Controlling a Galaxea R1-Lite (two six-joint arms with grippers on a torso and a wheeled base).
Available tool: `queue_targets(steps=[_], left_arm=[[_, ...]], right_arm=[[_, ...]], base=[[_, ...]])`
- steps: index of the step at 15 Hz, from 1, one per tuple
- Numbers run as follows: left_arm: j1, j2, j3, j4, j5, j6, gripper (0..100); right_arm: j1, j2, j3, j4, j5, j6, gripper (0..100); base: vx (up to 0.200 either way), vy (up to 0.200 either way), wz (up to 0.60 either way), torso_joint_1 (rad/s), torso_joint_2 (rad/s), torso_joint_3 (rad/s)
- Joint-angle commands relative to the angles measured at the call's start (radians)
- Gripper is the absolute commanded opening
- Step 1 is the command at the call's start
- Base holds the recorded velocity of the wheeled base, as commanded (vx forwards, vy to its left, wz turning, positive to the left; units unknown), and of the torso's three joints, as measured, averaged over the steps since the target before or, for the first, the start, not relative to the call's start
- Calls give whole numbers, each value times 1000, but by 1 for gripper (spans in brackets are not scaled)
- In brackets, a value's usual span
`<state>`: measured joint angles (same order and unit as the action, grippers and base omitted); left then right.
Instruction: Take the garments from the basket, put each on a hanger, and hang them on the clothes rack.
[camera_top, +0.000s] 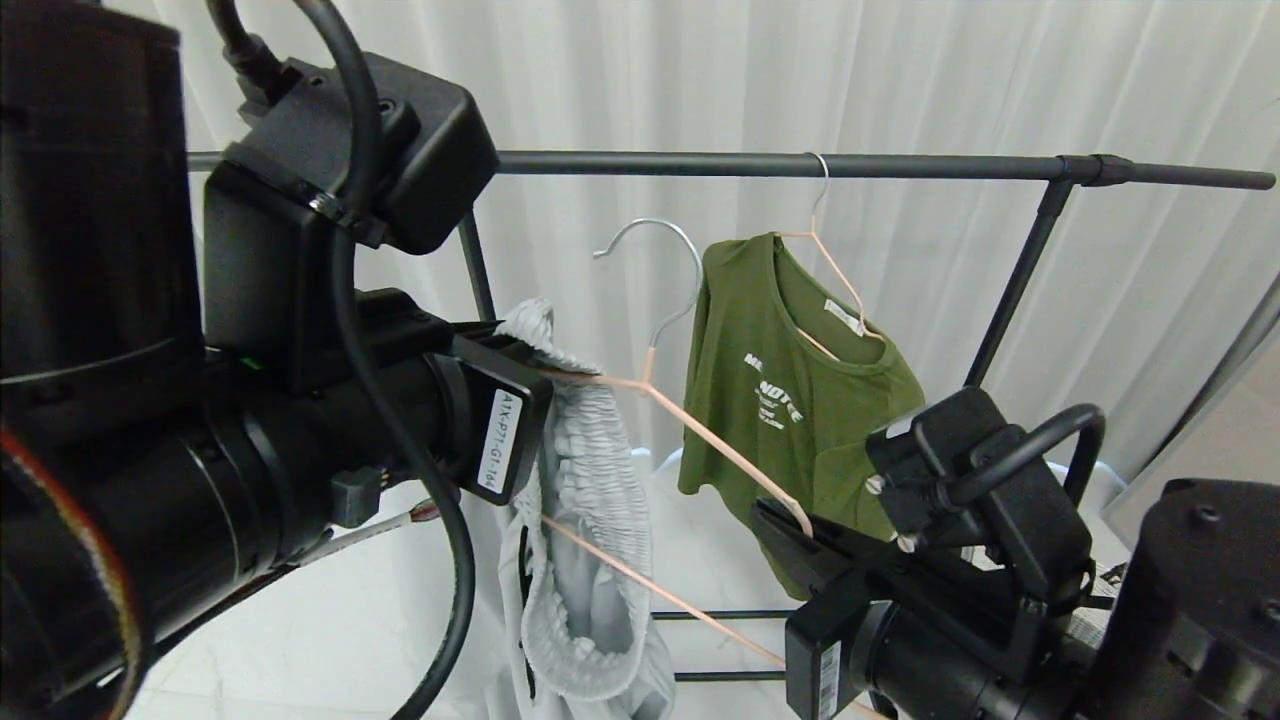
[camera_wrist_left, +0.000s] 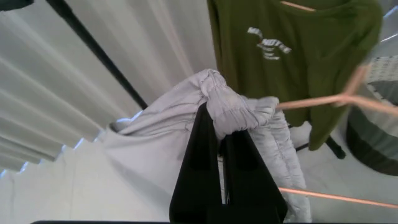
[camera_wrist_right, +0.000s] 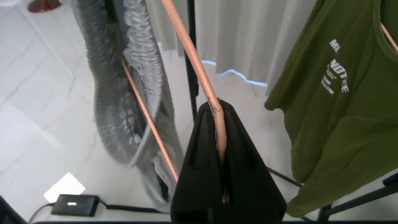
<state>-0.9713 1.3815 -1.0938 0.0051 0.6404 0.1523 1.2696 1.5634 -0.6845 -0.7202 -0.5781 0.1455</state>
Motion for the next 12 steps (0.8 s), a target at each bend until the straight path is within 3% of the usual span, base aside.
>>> queue_targets(steps=[1,4,12], left_arm=[[-29,-12,-3,-1,-7,-7,0],[-55,-27,-3,-1,-62,-28,0],[-63,-30,9,-8,-102,-28,0]], right_arm=[[1,18,2,1,0,-6,0],[1,20,8,-38,0,-37,0],[-50,-19,8,-119,-5,-55,0]], base=[[0,0,0,0,0,0],[0,0,0,0,0,0],[0,0,0,0,0,0]])
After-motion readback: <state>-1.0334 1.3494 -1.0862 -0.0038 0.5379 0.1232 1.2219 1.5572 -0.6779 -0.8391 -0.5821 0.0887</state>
